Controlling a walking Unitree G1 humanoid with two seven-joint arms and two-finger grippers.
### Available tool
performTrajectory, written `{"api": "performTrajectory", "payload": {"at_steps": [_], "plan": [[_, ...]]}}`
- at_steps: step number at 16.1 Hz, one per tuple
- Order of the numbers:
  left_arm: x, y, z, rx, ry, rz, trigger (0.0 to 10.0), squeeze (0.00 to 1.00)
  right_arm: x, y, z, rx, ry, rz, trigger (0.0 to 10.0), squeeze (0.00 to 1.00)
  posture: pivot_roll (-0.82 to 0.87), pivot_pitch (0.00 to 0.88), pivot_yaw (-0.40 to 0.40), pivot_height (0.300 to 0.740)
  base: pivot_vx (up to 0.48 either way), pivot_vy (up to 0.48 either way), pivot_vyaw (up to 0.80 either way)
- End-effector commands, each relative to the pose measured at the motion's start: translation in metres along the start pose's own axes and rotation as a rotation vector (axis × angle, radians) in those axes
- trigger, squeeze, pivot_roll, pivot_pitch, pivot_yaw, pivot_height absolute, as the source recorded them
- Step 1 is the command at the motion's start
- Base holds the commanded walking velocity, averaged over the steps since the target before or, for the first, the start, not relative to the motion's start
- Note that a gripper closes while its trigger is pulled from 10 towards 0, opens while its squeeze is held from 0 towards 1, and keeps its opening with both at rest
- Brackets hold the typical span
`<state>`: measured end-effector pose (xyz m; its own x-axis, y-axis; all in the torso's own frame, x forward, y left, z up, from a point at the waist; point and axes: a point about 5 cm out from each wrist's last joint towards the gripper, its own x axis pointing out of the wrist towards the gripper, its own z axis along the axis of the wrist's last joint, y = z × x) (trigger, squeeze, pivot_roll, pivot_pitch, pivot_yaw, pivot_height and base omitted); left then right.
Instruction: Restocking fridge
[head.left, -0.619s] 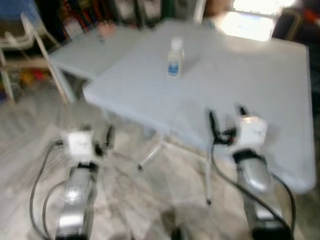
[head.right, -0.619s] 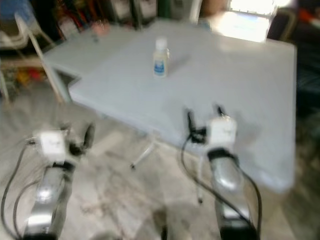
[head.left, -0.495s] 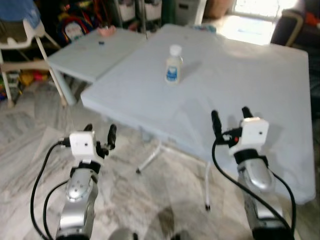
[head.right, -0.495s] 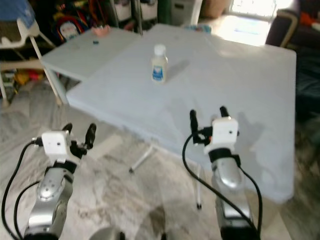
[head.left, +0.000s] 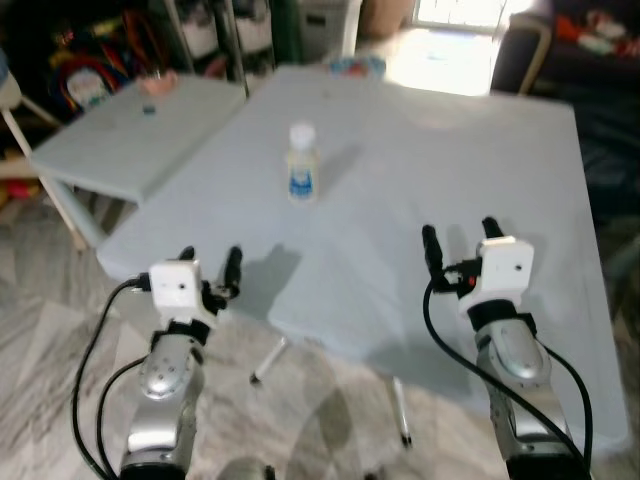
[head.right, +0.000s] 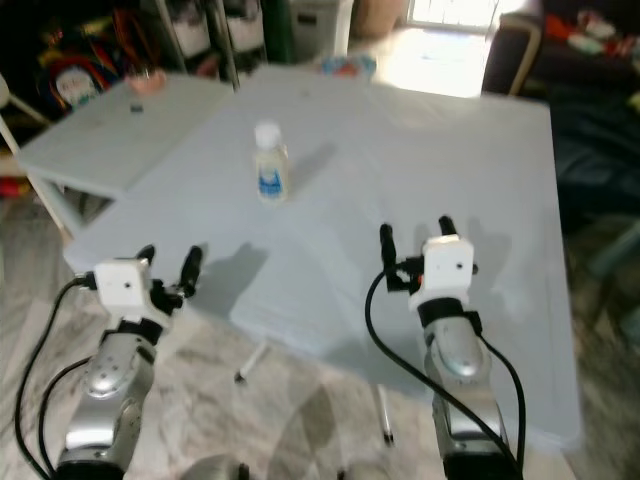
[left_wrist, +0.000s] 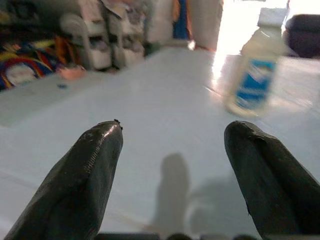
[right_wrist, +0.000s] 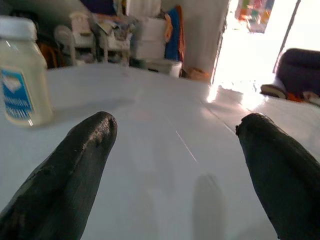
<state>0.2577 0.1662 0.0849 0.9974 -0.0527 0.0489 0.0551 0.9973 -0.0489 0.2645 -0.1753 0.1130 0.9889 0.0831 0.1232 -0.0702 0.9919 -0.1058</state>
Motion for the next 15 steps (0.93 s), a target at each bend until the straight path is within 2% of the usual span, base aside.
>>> {"api": "performTrajectory", "payload": {"at_steps": [1,10,15], "plan": [[-0.0029,0.0116,-0.0003,0.016,0.005,0.029,10.0,0.0,0.0021,0.0114,0.0028,0.014,-0.015,0.035,10.0,0.0,0.01,0.047,0.011,0.74,0.3,0.375,0.0],[-0.0019,0.0105,0.002,0.043,-0.008,0.009,10.0,0.0,0.0033,0.0148,0.0011,0.004,-0.016,0.045,10.0,0.0,0.02,0.049,0.012,0.74,0.277,0.393,0.0],[-0.0034,0.0087,0.0027,0.037,-0.017,0.005,10.0,0.0,0.0036,0.0169,0.001,0.008,-0.019,0.044,10.0,0.0,0.03,0.052,0.011,0.74,0.0,0.0,0.0]]}}
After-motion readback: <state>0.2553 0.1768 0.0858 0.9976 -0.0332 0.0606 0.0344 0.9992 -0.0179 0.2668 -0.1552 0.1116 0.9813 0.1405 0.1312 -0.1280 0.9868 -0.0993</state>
